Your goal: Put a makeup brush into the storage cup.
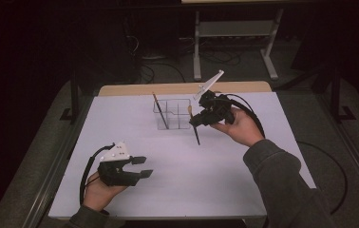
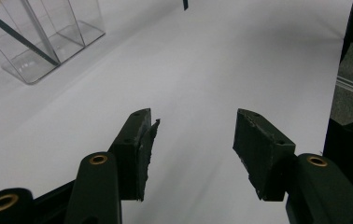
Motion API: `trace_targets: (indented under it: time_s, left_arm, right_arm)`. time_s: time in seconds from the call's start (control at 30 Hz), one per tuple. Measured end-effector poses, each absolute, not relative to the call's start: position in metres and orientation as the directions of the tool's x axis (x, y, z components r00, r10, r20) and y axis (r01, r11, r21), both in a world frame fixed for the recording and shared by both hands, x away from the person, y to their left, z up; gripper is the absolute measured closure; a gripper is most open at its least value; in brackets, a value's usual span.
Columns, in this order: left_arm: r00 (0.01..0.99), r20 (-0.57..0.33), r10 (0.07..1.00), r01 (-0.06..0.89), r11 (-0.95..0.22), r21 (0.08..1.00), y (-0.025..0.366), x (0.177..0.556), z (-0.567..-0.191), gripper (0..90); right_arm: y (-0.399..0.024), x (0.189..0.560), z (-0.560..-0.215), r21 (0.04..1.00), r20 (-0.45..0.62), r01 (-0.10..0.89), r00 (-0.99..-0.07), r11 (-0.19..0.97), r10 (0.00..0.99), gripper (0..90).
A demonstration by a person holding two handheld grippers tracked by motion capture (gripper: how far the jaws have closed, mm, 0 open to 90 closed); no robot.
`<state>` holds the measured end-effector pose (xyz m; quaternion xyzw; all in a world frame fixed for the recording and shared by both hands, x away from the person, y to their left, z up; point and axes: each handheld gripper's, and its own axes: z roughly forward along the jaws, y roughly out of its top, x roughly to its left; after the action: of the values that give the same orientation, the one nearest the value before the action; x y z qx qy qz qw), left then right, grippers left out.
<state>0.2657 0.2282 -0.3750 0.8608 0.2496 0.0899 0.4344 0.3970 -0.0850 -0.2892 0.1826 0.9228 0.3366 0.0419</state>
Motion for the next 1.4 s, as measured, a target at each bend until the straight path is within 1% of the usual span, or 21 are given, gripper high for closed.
trace_targets:
  time_s: [0.03, 0.17, 0.23, 0.43, 0.77, 1.4]
  left_arm:
    - [0.860, -0.053, 0.507, 0.343, -0.499, 0.796, 0.229, 0.266, -0.375, 46.5]
    - [0.854, -0.064, 0.516, 0.352, -0.483, 0.802, 0.232, 0.265, -0.374, 45.7]
    - [0.847, -0.082, 0.525, 0.364, -0.462, 0.809, 0.232, 0.264, -0.375, 45.3]
    - [0.850, -0.069, 0.521, 0.363, -0.486, 0.795, 0.233, 0.266, -0.376, 44.6]
    - [0.842, -0.094, 0.532, 0.378, -0.456, 0.806, 0.240, 0.267, -0.377, 44.2]
    - [0.835, -0.088, 0.543, 0.379, -0.452, 0.807, 0.247, 0.264, -0.375, 43.4]
  right_arm:
    - [-0.085, 0.399, -0.288, 0.643, 0.044, 0.305, -0.931, 0.703, 0.363, 82.9]
    - [-0.079, 0.406, -0.282, 0.646, 0.039, 0.303, -0.930, 0.701, 0.366, 82.9]
    - [-0.076, 0.409, -0.278, 0.644, 0.035, 0.300, -0.930, 0.704, 0.365, 82.9]
    - [-0.068, 0.418, -0.273, 0.639, 0.024, 0.299, -0.929, 0.708, 0.370, 82.9]
    - [-0.058, 0.436, -0.262, 0.638, 0.016, 0.302, -0.925, 0.708, 0.380, 82.9]
    - [-0.020, 0.465, -0.252, 0.612, -0.020, 0.290, -0.925, 0.736, 0.380, 82.9]
